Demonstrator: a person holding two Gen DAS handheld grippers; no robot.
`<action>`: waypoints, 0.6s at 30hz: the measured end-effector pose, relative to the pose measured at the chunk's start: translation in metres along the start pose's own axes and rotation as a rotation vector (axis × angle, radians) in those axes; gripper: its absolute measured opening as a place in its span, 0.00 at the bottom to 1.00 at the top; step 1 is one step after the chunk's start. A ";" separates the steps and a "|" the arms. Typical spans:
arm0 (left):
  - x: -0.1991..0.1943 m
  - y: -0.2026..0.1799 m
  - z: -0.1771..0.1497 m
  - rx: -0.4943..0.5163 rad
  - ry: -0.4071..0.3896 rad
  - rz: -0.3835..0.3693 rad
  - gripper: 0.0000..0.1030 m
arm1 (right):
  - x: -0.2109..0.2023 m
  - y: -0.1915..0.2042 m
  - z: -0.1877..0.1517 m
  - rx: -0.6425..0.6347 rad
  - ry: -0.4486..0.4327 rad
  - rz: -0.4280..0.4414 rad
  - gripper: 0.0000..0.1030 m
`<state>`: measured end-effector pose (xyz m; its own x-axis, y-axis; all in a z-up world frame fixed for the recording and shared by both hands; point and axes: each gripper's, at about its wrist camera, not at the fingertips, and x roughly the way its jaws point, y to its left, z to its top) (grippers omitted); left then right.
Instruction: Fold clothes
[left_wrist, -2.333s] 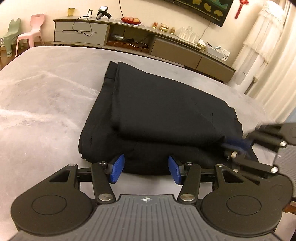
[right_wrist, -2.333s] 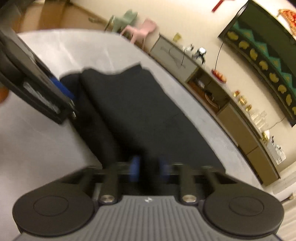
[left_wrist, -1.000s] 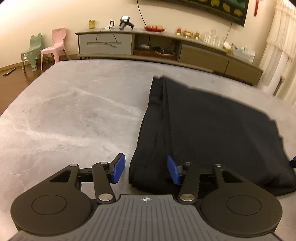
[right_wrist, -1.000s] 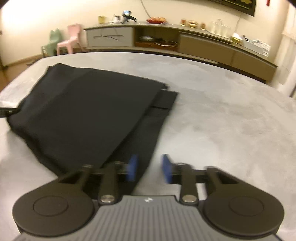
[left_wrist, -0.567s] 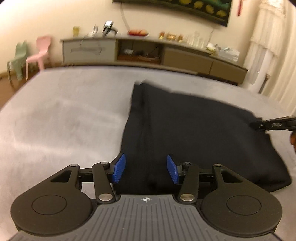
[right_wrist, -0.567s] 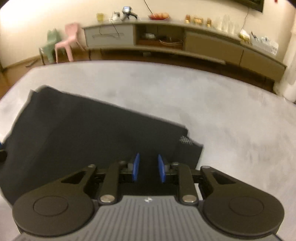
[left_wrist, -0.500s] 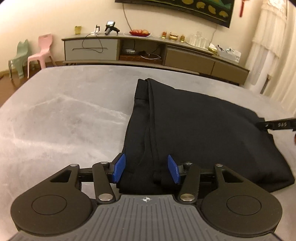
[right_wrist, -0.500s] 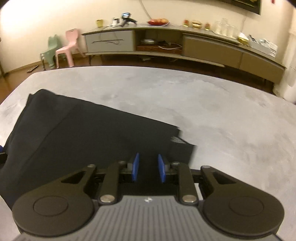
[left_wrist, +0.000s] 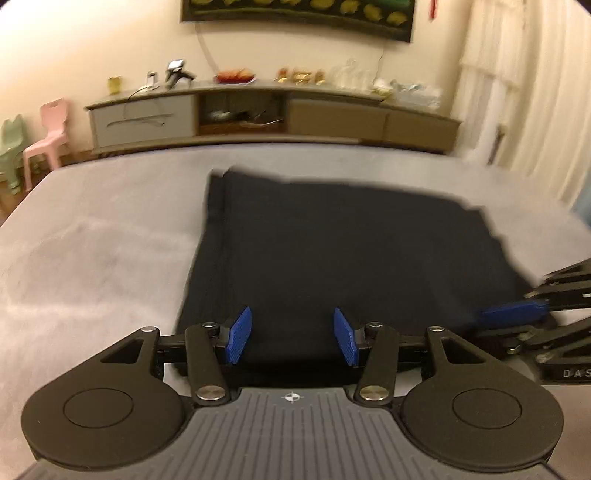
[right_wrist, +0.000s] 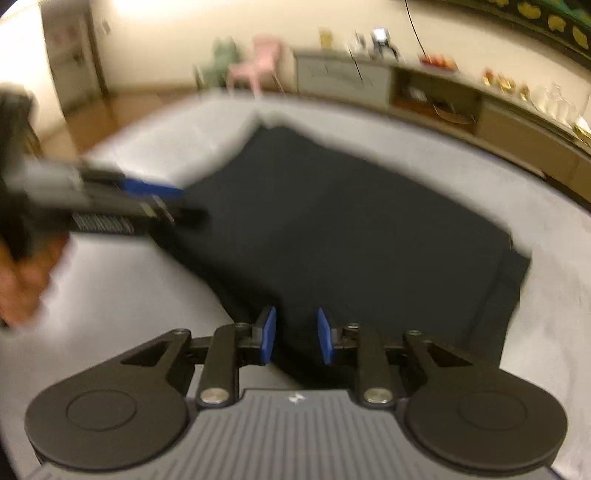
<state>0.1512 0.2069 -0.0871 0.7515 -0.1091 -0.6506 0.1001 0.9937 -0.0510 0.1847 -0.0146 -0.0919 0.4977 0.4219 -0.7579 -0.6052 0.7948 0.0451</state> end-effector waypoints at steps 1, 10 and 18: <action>0.001 0.006 -0.001 -0.010 0.006 0.014 0.52 | 0.000 -0.002 -0.005 -0.002 -0.013 -0.004 0.20; -0.006 0.013 -0.003 -0.048 0.033 0.028 0.53 | 0.004 -0.017 -0.015 -0.021 -0.008 -0.086 0.38; -0.008 -0.004 -0.006 -0.038 0.045 0.017 0.54 | 0.013 -0.076 -0.016 0.077 0.014 -0.149 0.51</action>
<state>0.1412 0.2038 -0.0866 0.7226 -0.0916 -0.6852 0.0620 0.9958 -0.0678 0.2272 -0.0764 -0.1153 0.5691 0.2913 -0.7689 -0.4760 0.8792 -0.0191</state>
